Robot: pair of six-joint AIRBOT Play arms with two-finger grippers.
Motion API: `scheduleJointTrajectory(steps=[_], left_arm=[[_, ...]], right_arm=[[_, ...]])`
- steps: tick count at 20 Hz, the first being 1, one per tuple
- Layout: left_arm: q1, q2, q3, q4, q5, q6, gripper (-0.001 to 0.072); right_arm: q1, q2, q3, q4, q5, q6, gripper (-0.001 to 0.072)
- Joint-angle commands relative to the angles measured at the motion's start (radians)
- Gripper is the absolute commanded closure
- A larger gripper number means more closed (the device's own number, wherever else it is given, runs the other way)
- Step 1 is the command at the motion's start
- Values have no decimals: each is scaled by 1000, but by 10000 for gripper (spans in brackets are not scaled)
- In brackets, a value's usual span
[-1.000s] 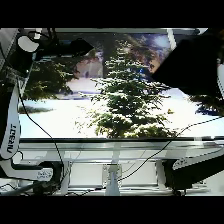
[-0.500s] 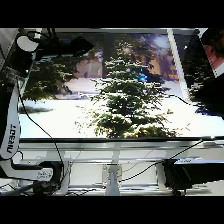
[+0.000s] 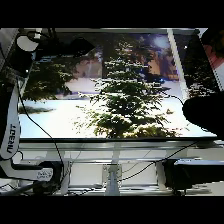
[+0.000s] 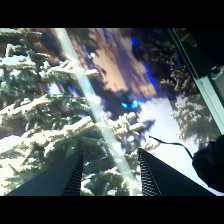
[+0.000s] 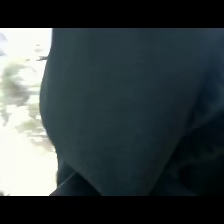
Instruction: Fold the clothes and pants, and hang the long-sleeved shirts on hangers.
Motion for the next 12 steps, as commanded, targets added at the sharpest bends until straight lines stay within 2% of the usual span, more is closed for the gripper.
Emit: scheduleJointTrajectory(steps=[1, 2, 3, 4, 5, 10, 11, 12], left_arm=[[1, 0, 0, 0, 1, 0, 351], [1, 0, 0, 0, 1, 0, 351], [1, 0, 0, 0, 1, 0, 351], [1, 0, 0, 0, 1, 0, 351], [1, 0, 0, 0, 1, 0, 352], [1, 0, 0, 0, 1, 0, 351], [2, 0, 0, 0, 1, 0, 351], [4, 0, 0, 0, 1, 0, 351]], right_arm=[[0, 21, -29, -227, 19, 152, 679], [1, 21, -29, -226, 19, 154, 549], [3, 21, -29, -227, 19, 154, 321], [5, 21, -29, -226, 19, 154, 39], [7, 21, -29, -227, 19, 151, 4], [9, 21, -29, -230, -47, 150, 7], [11, 21, -27, -219, -80, 142, 32], [20, 21, -20, -198, -120, 136, 113]])
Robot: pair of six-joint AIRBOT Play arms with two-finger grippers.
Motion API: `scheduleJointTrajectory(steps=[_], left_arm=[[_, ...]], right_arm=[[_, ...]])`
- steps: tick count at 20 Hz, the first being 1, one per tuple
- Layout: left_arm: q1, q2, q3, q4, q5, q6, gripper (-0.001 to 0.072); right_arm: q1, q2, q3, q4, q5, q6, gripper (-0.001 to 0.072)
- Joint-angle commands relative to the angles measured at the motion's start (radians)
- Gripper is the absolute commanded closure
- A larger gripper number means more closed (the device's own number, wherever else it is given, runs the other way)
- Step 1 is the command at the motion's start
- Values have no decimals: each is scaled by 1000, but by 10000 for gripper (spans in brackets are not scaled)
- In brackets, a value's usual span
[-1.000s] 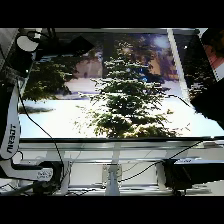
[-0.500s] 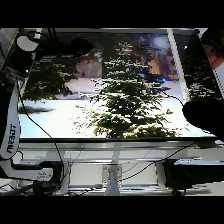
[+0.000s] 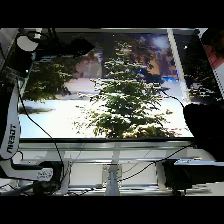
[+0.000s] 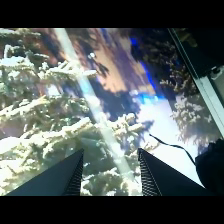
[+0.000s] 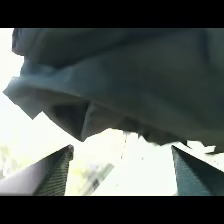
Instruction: Fold the clothes and pants, and hang the long-sleeved shirts on hangers.
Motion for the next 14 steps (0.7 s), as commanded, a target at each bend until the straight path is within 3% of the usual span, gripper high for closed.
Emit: scheduleJointTrajectory(steps=[1, 3, 4, 10, 14], left_arm=[[8, 0, 0, 1, 5, 0, 352], [21, 0, 0, 12, 13, 0, 351], [31, 0, 0, 15, 12, 0, 351], [69, 0, 0, 14, 10, 0, 350], [69, 0, 0, 14, 10, -1, 350]], right_arm=[[19, 1, 24, 59, -117, -2, 304], [65, 8, 89, 186, -197, 1, 652], [99, 15, 129, 237, -235, -17, 693], [501, 158, 402, 285, -408, -122, 693], [788, 341, 396, 175, -550, -209, 693]])
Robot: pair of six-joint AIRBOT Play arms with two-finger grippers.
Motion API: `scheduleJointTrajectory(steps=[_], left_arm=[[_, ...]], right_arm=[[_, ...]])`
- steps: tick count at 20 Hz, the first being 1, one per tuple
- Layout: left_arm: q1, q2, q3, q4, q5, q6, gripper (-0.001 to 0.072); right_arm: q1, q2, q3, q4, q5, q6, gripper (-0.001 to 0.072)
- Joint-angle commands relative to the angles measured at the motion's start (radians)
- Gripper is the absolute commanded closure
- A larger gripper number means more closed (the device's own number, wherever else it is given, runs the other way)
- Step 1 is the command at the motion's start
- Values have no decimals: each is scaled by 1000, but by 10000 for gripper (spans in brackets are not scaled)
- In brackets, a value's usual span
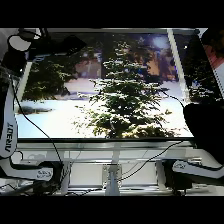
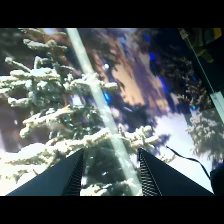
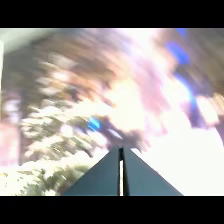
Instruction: Fold the clothes and pants, and hang the long-sleeved shirts on hangers.
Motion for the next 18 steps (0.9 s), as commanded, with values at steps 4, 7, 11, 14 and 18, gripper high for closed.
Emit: scheduleJointTrajectory(steps=[4, 7, 11, 14, 18], left_arm=[[3, -1, 0, 0, 0, 0, 350], [3, -1, 0, 0, 0, 0, 350], [3, -1, 0, 0, 0, 0, 350], [3, -1, 0, 0, 0, 0, 350], [3, -1, 0, 0, 0, 0, 350]], right_arm=[[273, 166, 21, -153, -77, -59, 692], [272, 167, 0, -147, -51, -57, 692], [272, 168, -4, -122, -63, -57, 692], [272, 168, -4, -122, -64, -57, 693], [272, 168, -4, -122, -64, -57, 692]])
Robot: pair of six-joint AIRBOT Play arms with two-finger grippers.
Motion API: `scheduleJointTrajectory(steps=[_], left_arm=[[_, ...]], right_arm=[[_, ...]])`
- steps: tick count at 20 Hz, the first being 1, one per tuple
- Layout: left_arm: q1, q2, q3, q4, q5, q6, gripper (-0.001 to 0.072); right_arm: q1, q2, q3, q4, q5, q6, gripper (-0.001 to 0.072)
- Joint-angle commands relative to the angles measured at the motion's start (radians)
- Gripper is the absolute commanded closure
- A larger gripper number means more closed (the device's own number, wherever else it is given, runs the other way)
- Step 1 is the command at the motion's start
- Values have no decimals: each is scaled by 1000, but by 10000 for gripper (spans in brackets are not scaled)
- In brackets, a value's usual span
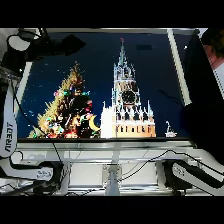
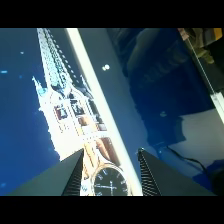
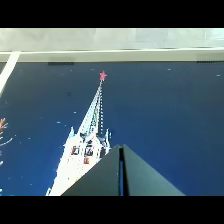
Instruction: Fold the clothes and pants, and hang the long-sleeved shirts on hangers.
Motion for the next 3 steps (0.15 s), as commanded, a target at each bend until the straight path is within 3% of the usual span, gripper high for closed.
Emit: scheduleJointTrajectory(steps=[1, 3], left_arm=[[0, -1, 0, 0, 0, 0, 350], [0, -1, 0, 0, 0, 0, 349]], right_arm=[[1, 1, 0, 2, -1, 0, 692], [1, 1, 0, 2, -1, 0, 692]])
